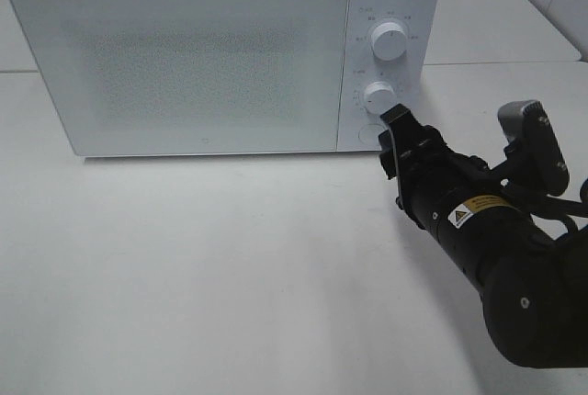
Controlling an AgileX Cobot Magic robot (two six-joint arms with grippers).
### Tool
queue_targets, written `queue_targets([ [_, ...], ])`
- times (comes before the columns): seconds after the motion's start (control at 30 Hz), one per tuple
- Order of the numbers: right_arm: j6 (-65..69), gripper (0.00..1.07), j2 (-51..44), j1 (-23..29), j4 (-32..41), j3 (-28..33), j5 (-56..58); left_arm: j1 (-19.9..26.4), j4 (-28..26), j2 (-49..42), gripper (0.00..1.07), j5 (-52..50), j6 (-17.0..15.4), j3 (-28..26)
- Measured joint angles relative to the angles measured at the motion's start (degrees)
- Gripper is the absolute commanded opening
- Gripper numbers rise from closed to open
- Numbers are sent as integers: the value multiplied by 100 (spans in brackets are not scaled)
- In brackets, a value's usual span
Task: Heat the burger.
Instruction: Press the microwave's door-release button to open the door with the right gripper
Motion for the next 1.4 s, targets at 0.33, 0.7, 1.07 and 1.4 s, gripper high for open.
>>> queue_targets([
  [0.33, 1896, 19, 0, 0, 29, 0, 11, 0, 0, 0, 100, 0, 0, 0],
  [0.7, 2590, 0, 0, 0, 395, 0, 332, 0, 0, 0, 100, 0, 0, 0],
  [1.07, 2595, 0, 355, 0, 441, -413, 401, 0, 0, 0, 100, 0, 0, 0],
  [1.4, 2871, 0, 900, -269, -17, -825, 430, 0, 0, 0, 100, 0, 0, 0],
])
